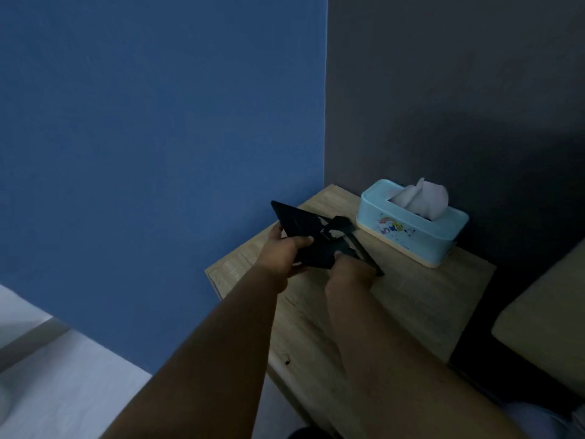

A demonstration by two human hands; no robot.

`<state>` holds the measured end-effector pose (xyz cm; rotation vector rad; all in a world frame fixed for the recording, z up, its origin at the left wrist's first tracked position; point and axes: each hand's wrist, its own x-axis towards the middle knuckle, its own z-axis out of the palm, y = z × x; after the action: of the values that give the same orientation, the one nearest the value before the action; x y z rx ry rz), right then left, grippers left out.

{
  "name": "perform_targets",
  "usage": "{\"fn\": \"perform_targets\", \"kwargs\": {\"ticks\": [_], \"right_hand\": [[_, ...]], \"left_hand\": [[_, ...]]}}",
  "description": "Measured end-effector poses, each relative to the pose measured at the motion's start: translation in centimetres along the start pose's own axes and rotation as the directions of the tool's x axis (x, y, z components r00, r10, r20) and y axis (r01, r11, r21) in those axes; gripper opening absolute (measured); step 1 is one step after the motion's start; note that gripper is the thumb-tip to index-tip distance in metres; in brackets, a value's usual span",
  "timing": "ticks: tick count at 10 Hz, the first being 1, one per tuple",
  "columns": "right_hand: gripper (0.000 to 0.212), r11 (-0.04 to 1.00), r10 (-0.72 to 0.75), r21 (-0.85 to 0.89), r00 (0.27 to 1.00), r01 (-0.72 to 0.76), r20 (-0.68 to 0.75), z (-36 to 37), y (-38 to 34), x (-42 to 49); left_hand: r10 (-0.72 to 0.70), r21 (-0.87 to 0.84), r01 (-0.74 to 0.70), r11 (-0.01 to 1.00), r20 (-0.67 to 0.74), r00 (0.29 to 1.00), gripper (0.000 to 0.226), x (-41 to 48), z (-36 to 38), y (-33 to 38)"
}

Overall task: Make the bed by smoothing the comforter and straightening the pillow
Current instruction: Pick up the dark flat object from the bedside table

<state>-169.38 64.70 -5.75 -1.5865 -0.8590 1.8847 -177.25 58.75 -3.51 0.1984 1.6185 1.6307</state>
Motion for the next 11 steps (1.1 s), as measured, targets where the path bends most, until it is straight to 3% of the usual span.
{"fn": "perform_targets", "kwargs": {"ticks": [1,2,3,5,6,7,8,9,10,11], "right_hand": [[0.055,0.994,0.022,-0.106,0.999,-0.017,0.047,1.1,0.2,0.8],[0.061,0.908,-0.015,-0.419,0.999,0.031,0.042,1.3,-0.5,1.2],[0.068,0.755,-0.022,-0.655,0.999,0.033,0.025,0.8,-1.2,1.1],[0.046,0.347,-0.239,-0.913,0.962,0.214,0.135,0.2,-1.3,1.3],[0.040,0.189,-0.443,-0.914,0.862,0.359,0.247,-0.1,-1.6,1.7],[0.040,0.067,-0.545,-0.857,0.738,0.511,0.398,-0.2,-1.8,2.1],[0.049,-0.147,-0.550,-0.778,0.603,0.611,0.578,-0.4,-1.9,2.4],[0.053,-0.332,-0.508,-0.707,0.513,0.624,0.692,-0.4,-1.9,2.0],[0.052,-0.467,-0.462,-0.665,0.480,0.583,0.746,-0.4,-1.8,1.6],[0.050,-0.533,-0.422,-0.639,0.480,0.555,0.769,-0.5,-1.8,1.2]], "left_hand": [[0.010,0.011,-0.010,1.000,-0.006,1.000,0.057,-0.1,-0.4,0.3],[0.029,0.047,-0.027,0.999,-0.054,0.998,0.047,0.2,-1.1,0.8],[0.071,0.130,-0.062,0.990,-0.063,0.995,0.044,0.2,-1.7,1.4],[0.158,0.209,-0.142,0.968,-0.063,0.985,0.040,0.4,-3.2,3.0],[0.192,0.269,-0.168,0.948,-0.065,0.979,0.039,0.3,-4.0,3.6],[0.197,0.304,-0.177,0.936,-0.034,0.980,0.038,0.2,-4.7,4.1],[0.198,0.314,-0.193,0.930,0.014,0.980,0.038,-0.1,-5.2,4.7],[0.195,0.327,-0.201,0.923,0.050,0.980,0.039,-0.3,-5.6,5.2],[0.189,0.354,-0.205,0.913,0.079,0.979,0.040,-0.5,-5.8,5.4],[0.195,0.353,-0.214,0.911,0.090,0.977,0.040,-0.8,-5.9,5.5]]}}
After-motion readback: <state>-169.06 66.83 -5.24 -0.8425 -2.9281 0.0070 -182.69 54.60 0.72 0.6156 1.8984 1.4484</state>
